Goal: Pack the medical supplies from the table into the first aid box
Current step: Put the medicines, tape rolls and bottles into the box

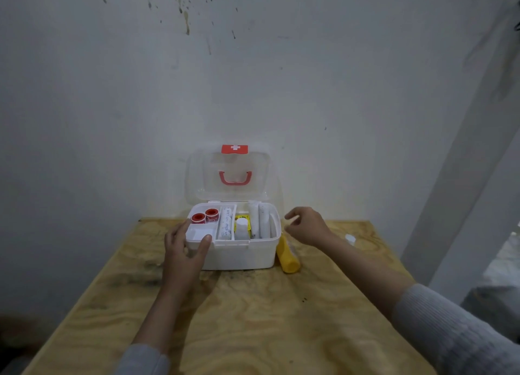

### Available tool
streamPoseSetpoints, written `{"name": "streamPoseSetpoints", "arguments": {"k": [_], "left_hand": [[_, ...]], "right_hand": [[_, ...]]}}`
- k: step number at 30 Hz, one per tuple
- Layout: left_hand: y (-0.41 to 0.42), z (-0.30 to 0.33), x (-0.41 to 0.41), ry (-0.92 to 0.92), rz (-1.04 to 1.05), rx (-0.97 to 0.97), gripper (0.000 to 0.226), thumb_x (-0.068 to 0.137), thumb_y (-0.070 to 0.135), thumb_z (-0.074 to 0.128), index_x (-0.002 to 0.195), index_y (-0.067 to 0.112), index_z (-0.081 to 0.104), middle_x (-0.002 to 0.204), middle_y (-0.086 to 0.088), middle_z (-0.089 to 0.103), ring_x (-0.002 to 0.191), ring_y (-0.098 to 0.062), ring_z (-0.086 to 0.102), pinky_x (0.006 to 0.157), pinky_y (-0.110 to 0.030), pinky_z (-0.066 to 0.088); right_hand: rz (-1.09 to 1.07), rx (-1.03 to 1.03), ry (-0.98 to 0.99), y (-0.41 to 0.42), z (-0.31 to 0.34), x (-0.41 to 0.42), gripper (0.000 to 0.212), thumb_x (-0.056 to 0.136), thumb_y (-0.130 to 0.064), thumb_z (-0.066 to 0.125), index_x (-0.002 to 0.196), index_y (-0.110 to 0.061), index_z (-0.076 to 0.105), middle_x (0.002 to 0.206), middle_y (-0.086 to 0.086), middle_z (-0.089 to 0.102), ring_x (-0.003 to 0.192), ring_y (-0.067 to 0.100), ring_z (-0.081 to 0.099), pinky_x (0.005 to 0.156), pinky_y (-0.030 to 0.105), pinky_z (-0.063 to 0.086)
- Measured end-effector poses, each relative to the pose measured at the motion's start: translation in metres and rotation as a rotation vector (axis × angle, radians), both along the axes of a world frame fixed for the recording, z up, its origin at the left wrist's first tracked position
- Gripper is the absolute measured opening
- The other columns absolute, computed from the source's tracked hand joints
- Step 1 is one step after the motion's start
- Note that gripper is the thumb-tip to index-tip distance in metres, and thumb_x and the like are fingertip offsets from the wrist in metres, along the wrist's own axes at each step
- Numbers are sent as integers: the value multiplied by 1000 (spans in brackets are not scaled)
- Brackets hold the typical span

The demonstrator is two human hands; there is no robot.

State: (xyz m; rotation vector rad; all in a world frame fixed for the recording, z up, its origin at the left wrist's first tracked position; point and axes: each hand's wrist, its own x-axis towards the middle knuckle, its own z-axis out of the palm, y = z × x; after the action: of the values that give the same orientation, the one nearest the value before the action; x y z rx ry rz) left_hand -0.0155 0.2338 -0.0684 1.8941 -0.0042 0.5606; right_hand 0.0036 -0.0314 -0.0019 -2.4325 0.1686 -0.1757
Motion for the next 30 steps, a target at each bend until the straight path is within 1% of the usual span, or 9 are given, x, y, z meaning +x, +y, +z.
{"name": "streamPoseSetpoints", "arguments": {"k": [2, 5, 8, 11, 14, 17, 21, 25, 30], "left_hand": [[0, 1, 0, -3, -1, -5, 56, 85, 30, 63, 137, 24, 42, 144, -3, 31, 123, -18, 40, 90, -33, 47], [0, 2, 1, -22, -11, -8, 54, 85, 29, 64, 135, 24, 44, 142, -3, 32, 122, -17, 41, 90, -31, 46], [2, 0, 2, -36, -10, -4, 53, 85, 28, 64, 134, 25, 45, 140, -2, 34, 117, -13, 42, 88, -28, 42], [4, -2, 3, -27, -11, -1, 53, 85, 30, 64, 134, 27, 45, 140, -3, 35, 116, -14, 42, 89, -31, 45], [3, -3, 3, -29, -10, -2, 53, 85, 30, 64, 134, 26, 45, 140, -3, 35, 114, -12, 42, 88, -32, 46], [3, -3, 4, -41, -11, -1, 51, 84, 31, 64, 132, 25, 47, 139, -3, 36, 119, -17, 44, 88, -32, 47], [6, -4, 7, -24, -13, 3, 52, 84, 32, 64, 133, 26, 47, 140, -4, 37, 121, -21, 44, 88, -34, 49], [3, -4, 6, -31, -6, 6, 53, 84, 29, 64, 134, 23, 47, 141, -4, 35, 119, -17, 42, 84, -28, 46], [4, -4, 7, -17, -11, 2, 54, 84, 32, 65, 134, 28, 46, 141, 0, 34, 116, -11, 40, 88, -33, 49]], "right_hand": [[4, 8, 184, -2, -11, -1, 46, 76, -19, 69, 120, -16, 59, 101, 8, 67, 85, 19, 65, 71, 28, 55], [9, 142, 356, 4, -16, -6, 51, 78, -23, 66, 127, -22, 52, 79, 7, 62, 58, 17, 57, 46, 21, 47], [-15, 260, 383, 2, -17, -5, 54, 78, -21, 68, 129, -24, 51, 85, 9, 57, 70, 22, 57, 55, 27, 50], [-26, 303, 387, -4, -21, -10, 58, 77, -17, 68, 131, -25, 47, 77, 6, 53, 63, 18, 51, 54, 27, 44], [-46, 412, 319, -13, -26, -18, 66, 76, -12, 67, 134, -29, 41, 71, 7, 53, 55, 18, 49, 47, 24, 39], [-16, 474, 189, -24, -20, -25, 72, 76, -9, 68, 134, -37, 35, 80, 8, 55, 62, 21, 57, 51, 29, 50], [48, 381, -89, -28, 5, -33, 67, 75, -10, 71, 129, -35, 40, 95, 3, 50, 77, 21, 57, 60, 35, 57], [147, 261, -353, -18, 42, -32, 65, 72, -10, 77, 127, -27, 45, 98, -12, 50, 77, 15, 58, 59, 15, 54], [273, 126, -363, 14, 54, -22, 60, 74, -15, 78, 124, -25, 47, 103, -2, 52, 72, 15, 61, 59, 14, 52]]}}
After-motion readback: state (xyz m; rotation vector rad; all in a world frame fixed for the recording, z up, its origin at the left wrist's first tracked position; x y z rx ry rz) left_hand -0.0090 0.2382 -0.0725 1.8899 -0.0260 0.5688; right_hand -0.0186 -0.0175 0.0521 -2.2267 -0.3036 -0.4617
